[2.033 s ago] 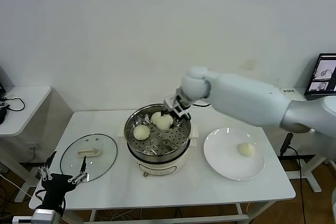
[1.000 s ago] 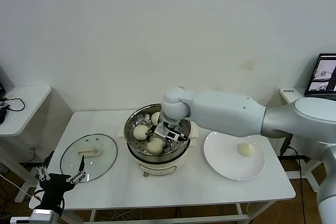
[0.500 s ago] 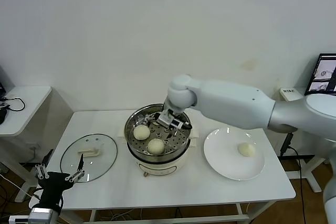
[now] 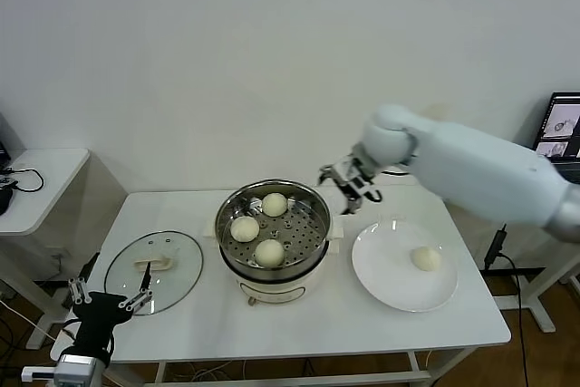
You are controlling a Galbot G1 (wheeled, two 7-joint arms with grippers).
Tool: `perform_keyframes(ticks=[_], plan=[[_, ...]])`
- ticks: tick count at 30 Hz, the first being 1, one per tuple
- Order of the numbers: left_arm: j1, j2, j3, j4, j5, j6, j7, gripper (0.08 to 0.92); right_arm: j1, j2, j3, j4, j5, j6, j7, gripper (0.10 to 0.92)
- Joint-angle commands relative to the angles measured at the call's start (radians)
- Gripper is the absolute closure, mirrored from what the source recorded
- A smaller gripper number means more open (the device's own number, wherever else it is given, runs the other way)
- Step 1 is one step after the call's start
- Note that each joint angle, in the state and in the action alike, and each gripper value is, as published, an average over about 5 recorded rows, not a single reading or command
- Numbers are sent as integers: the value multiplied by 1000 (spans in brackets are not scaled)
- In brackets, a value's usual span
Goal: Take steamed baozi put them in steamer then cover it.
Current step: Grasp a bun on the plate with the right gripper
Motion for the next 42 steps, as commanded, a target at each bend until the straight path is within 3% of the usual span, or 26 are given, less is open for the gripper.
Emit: perform_keyframes(ticks=[1, 12, 27, 42], plan=[[-1, 4, 23, 1, 5, 2, 1, 177, -226, -343, 182, 40, -57, -108, -22, 203], [37, 3, 11, -17, 13, 1, 1, 177, -575, -319, 463, -123, -215, -31, -42, 203], [65, -17, -4, -25, 21, 0, -1, 177, -603, -119, 492, -299, -293, -15, -23, 203], [64, -16, -10, -18, 20, -1, 0, 177, -605, -47, 518, -411, -355, 4, -4, 219]])
